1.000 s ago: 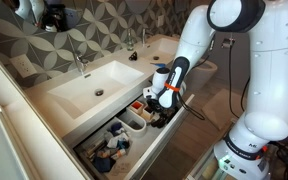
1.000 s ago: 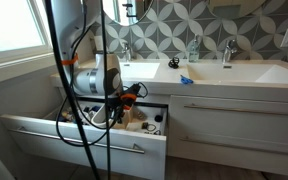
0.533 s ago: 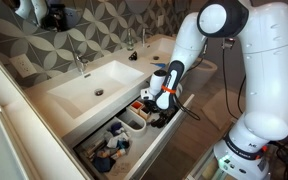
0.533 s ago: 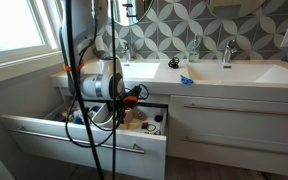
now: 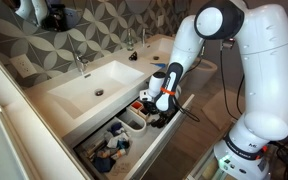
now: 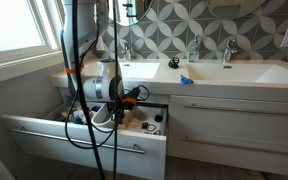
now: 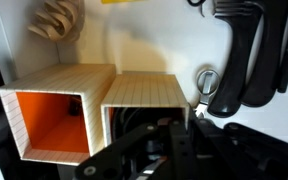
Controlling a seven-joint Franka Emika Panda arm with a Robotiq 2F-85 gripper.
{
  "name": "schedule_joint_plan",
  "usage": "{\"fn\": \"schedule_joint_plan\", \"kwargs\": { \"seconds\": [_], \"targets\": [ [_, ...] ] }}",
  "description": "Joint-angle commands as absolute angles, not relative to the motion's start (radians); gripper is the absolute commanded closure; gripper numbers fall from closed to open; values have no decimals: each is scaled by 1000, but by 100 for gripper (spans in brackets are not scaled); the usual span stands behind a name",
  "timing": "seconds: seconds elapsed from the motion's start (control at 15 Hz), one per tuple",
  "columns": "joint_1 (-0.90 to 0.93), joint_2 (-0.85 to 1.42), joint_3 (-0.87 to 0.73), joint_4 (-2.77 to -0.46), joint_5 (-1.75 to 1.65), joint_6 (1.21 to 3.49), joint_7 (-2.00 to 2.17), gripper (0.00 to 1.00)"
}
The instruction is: Pick up the orange square cup from the countertop and put it in the drawer in front of the similar cup in the drawer
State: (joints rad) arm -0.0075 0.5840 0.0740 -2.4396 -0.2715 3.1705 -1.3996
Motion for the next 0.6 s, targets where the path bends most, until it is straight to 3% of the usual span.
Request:
{"fn": "schedule_joint_plan", "kwargs": {
  "seconds": [0.0,0.07,0.13,0.53],
  "targets": [
    [17,614,40,-2405,-321,3210,-1357,98],
    [21,614,35,-2406,-324,3220,-1349,69],
    [32,612,23,-2408,-328,3231,-1343,68],
    [120,589,-62,-2426,-341,3281,-1304,27]
  ]
}}
